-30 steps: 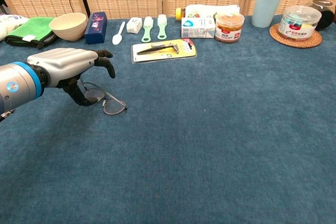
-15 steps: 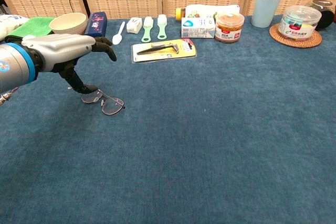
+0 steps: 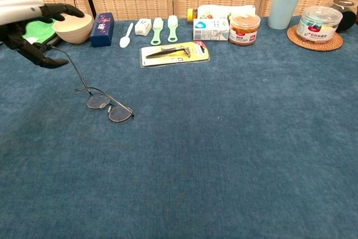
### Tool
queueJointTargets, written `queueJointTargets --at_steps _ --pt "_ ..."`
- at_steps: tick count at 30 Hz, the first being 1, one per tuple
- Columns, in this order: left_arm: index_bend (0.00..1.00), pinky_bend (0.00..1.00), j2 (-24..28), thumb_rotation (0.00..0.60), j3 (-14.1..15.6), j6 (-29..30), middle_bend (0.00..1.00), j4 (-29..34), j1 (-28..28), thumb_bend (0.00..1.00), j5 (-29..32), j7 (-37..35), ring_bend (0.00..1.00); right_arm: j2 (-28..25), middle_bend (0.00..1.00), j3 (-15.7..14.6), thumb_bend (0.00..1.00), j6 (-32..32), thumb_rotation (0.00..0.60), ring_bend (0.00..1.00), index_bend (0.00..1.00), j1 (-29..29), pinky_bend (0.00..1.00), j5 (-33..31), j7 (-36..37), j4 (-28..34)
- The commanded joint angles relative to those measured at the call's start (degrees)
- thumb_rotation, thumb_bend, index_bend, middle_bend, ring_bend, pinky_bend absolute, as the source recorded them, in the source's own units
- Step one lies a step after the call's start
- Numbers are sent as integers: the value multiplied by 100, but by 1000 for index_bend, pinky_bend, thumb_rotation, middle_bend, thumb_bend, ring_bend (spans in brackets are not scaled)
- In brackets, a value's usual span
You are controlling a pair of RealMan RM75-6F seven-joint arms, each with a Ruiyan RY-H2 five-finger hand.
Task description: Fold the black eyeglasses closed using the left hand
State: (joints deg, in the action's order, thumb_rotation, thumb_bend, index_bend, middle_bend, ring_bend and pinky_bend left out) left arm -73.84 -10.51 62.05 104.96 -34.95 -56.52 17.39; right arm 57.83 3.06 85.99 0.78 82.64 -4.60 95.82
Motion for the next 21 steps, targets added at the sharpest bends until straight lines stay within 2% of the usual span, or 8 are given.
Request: queueJointTargets --at_steps 1,10,15,21 --pt "82 0 416 600 32 4 0 103 233 310 -255 -364 0 2 136 1 273 -9 600 113 268 -12 271 11 -22 16" --pt "64 0 818 600 314 -275 0 -189 343 310 -85 -309 0 -8 136 -3 273 -14 600 113 268 -24 271 19 -102 81" --pt "58 0 677 600 452 -431 0 -521 286 310 76 -85 0 -3 136 -10 273 -11 600 113 268 -35 271 51 -138 118" --pt "58 0 407 600 460 -609 0 -789 157 310 312 46 0 -13 136 -14 273 21 600 113 268 -24 271 65 -159 152"
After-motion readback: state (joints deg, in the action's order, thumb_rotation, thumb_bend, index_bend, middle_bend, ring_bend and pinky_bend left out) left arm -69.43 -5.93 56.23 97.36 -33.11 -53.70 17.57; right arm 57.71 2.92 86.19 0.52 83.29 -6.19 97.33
